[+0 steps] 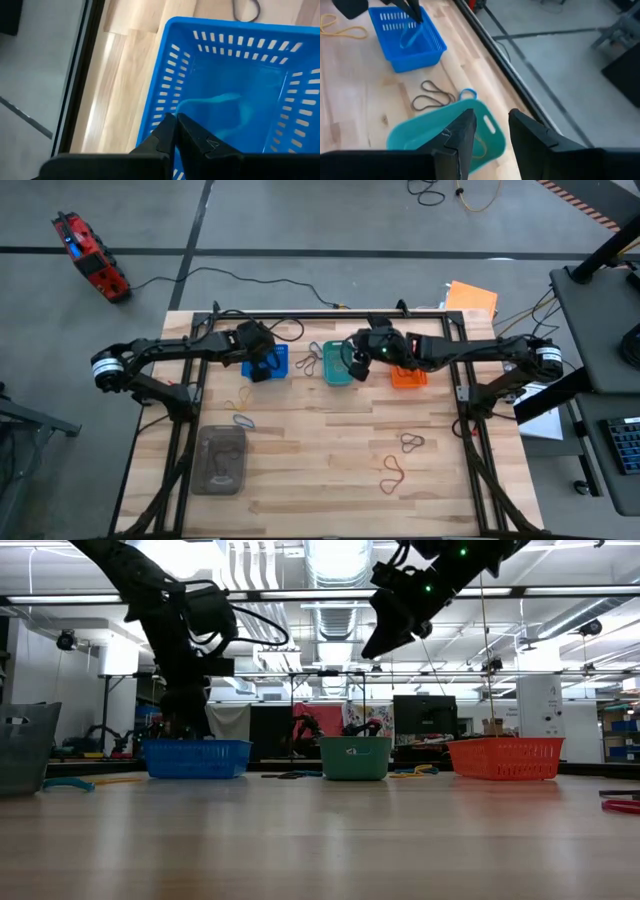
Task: Sort rubber bands into baskets
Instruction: Put the bottom center blue rubber band into the blue bin, then put the left yellow rubber band into the green bin
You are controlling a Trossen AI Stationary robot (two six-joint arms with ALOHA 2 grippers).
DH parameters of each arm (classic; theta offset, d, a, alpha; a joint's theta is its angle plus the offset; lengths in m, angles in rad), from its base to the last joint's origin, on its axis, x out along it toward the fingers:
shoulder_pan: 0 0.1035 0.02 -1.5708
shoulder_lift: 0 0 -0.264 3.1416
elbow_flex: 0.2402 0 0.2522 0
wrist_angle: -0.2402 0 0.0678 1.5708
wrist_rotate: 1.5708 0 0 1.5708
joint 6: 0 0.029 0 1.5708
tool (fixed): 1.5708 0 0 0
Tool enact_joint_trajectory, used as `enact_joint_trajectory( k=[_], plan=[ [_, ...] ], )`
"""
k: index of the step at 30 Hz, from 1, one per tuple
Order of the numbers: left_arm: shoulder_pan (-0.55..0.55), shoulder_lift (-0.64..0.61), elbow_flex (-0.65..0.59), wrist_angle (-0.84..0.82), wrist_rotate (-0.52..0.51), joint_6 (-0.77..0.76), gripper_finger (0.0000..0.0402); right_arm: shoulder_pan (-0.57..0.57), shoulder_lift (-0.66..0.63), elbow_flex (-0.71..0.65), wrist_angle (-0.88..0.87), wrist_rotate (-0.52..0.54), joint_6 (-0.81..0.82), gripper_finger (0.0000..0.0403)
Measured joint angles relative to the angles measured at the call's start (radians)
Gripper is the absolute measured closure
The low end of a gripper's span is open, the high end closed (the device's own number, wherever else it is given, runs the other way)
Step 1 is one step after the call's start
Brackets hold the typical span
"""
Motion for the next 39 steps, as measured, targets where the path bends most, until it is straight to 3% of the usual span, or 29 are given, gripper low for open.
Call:
enact_joint_trajectory(
  k=[13,31,39],
  plan=[
    [0.000,0.000,-0.002,0.031,0.002,-0.018,0.0394,0.000,0.000,-0.017,0.008,0.000,0.063,0.0263],
    [0.000,0.000,-0.001,0.036,-0.003,-0.064,0.0258,0.000,0.000,-0.017,0.008,-0.001,0.107,0.0241],
    [-0.018,-0.022,0.027,0.021,0.036,-0.084,0.0235,0.000,0.000,-0.017,0.005,-0.001,0.153,0.0241]
  ],
)
